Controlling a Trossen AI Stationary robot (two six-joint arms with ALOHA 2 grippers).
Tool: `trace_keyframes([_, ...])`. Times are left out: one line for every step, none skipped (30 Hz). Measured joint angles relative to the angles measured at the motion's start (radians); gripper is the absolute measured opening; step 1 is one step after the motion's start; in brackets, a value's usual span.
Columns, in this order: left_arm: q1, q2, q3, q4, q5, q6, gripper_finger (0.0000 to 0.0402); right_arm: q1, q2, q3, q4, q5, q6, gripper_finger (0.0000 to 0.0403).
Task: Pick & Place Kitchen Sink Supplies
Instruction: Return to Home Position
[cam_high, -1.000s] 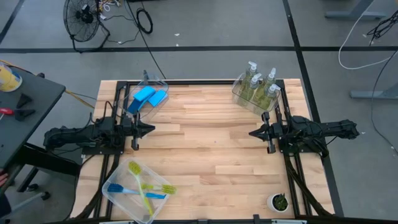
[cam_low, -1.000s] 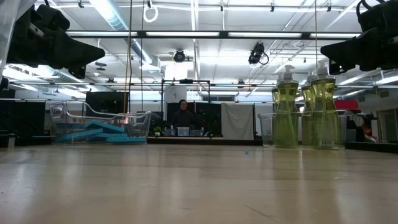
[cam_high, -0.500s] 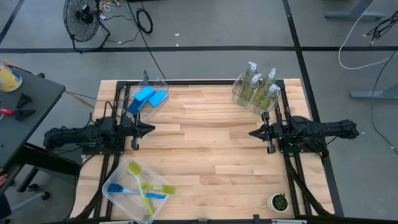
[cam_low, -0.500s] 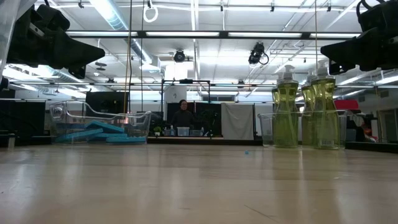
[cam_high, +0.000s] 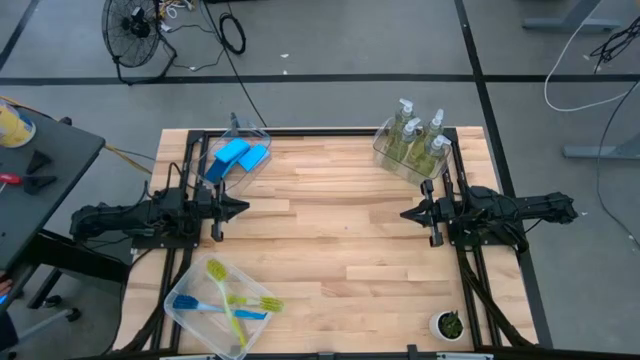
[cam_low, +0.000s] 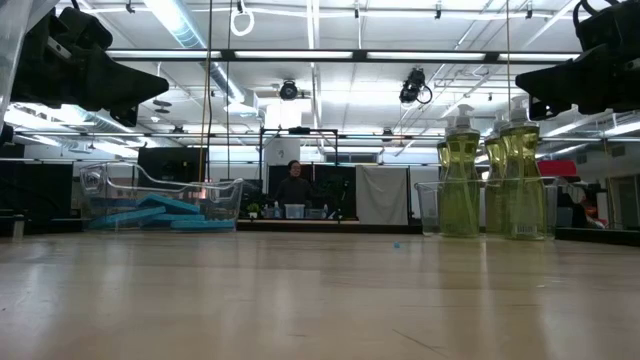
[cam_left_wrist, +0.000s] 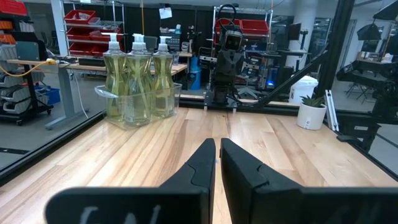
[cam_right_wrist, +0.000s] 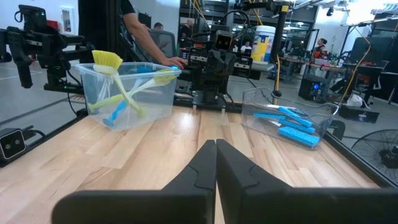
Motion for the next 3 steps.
trace_keyframes([0.0,0.0,0.0,0.0,0.0,0.0,0.003,0.0,0.0,0.0,0.0,0.0,0.0,0.0011])
trace_keyframes([0.0,0.0,0.0,0.0,0.0,0.0,0.003,0.0,0.0,0.0,0.0,0.0,0.0,0.0011])
trace_keyframes([0.0,0.0,0.0,0.0,0.0,0.0,0.003,0.0,0.0,0.0,0.0,0.0,0.0,0.0011])
